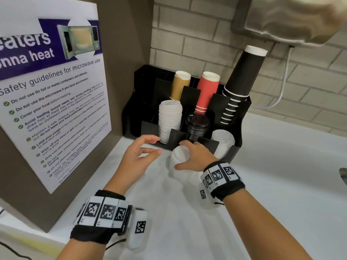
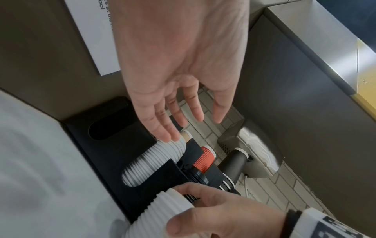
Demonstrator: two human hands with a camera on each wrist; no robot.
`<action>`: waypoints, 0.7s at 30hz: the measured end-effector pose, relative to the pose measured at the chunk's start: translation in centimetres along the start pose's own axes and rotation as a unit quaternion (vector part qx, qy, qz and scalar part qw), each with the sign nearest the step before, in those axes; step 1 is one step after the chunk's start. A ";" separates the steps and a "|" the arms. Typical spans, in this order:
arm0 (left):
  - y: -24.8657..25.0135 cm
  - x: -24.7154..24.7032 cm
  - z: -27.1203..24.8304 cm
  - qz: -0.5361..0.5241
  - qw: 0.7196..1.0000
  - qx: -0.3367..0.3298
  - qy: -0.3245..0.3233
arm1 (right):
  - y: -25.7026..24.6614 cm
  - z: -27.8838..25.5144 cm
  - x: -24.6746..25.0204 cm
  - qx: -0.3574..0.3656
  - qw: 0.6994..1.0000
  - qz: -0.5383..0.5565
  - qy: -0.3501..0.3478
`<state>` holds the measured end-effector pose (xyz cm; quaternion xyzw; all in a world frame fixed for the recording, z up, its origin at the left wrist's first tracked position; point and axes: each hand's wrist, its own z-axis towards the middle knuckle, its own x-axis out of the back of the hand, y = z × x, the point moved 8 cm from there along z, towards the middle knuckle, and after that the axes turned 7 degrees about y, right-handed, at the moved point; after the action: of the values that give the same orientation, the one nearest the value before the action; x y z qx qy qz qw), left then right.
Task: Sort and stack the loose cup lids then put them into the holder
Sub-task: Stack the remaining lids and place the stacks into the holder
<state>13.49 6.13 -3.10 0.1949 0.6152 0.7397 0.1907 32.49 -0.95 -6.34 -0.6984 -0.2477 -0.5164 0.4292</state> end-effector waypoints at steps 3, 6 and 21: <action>-0.2 0.2 0.0 0.003 1.000 0.003 0.000 | -0.1 -0.1 1.1 0.000 0.999 0.015 0.032; -0.5 -0.5 -0.1 0.004 1.000 0.011 -0.020 | -0.8 -1.2 3.6 0.015 0.987 0.120 0.106; 1.2 -4.6 -0.9 -0.079 0.985 -0.012 -0.152 | -4.7 -7.8 5.9 0.088 0.894 0.439 0.032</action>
<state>16.86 2.75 -2.36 0.2533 0.5833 0.6917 0.3422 26.83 -5.82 1.59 -0.6785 0.0535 -0.2737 0.6796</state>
